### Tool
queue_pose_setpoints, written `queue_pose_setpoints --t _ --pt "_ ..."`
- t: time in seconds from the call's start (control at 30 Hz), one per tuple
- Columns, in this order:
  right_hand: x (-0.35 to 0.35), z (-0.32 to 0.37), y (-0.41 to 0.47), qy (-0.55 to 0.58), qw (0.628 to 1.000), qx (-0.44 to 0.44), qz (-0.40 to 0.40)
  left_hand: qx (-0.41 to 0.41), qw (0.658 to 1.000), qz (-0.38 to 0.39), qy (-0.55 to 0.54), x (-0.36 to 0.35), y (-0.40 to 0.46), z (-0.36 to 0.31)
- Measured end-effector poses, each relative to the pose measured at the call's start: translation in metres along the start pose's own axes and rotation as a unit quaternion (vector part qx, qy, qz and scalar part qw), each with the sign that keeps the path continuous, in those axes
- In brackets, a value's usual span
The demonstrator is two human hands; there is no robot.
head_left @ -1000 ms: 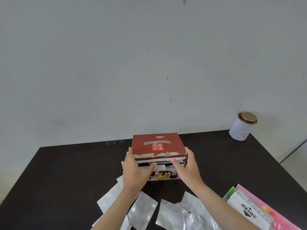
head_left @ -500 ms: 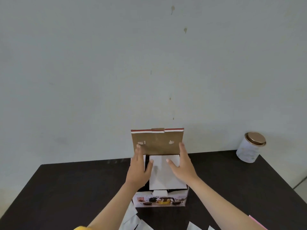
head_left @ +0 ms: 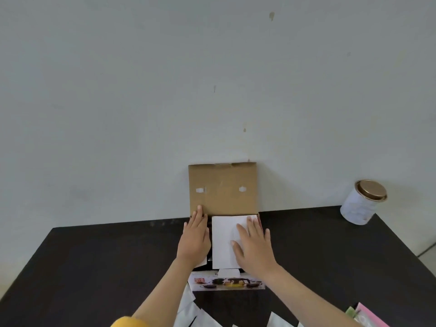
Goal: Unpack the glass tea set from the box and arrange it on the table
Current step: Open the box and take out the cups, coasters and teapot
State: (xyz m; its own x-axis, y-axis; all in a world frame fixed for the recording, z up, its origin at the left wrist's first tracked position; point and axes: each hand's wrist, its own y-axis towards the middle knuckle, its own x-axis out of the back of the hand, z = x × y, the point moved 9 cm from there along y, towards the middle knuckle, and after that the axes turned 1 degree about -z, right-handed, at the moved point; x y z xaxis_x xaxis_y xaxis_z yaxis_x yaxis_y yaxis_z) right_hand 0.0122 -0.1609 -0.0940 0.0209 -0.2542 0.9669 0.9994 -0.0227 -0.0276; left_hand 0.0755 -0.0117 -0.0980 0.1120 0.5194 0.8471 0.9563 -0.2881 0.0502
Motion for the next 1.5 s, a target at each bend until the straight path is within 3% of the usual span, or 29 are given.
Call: queue_pose_setpoints --t 0.4,0.63,0.87,1.17,1.3,1.4,1.5 --pt "-0.015 0.038 -0.043 -0.135 0.972 0.177 0.075 0.0 0.999 -0.01 -0.05 0.005 -0.001 0.002" --pt "-0.012 0.047 -0.038 -0.129 0.961 0.176 0.172 0.0 0.999 -0.002 -0.047 0.004 -0.002 0.002" --pt "0.032 0.056 -0.04 -0.01 0.978 0.183 0.101 -0.003 0.999 0.0 -0.046 0.006 -0.004 0.001" --pt "0.094 0.024 -0.054 0.156 0.981 0.072 -0.086 -0.005 1.0 -0.001 -0.031 0.005 -0.003 0.002" --pt "0.118 -0.005 -0.058 0.086 0.987 -0.015 -0.135 -0.005 1.0 -0.003 -0.03 0.004 -0.003 0.001" --pt "0.132 -0.032 -0.064 -0.028 0.985 -0.088 -0.146 -0.006 1.0 -0.001 -0.029 0.004 -0.002 0.001" --pt "0.134 -0.062 -0.068 -0.134 0.972 -0.166 -0.097 -0.006 1.0 0.0 -0.02 0.003 -0.002 0.001"
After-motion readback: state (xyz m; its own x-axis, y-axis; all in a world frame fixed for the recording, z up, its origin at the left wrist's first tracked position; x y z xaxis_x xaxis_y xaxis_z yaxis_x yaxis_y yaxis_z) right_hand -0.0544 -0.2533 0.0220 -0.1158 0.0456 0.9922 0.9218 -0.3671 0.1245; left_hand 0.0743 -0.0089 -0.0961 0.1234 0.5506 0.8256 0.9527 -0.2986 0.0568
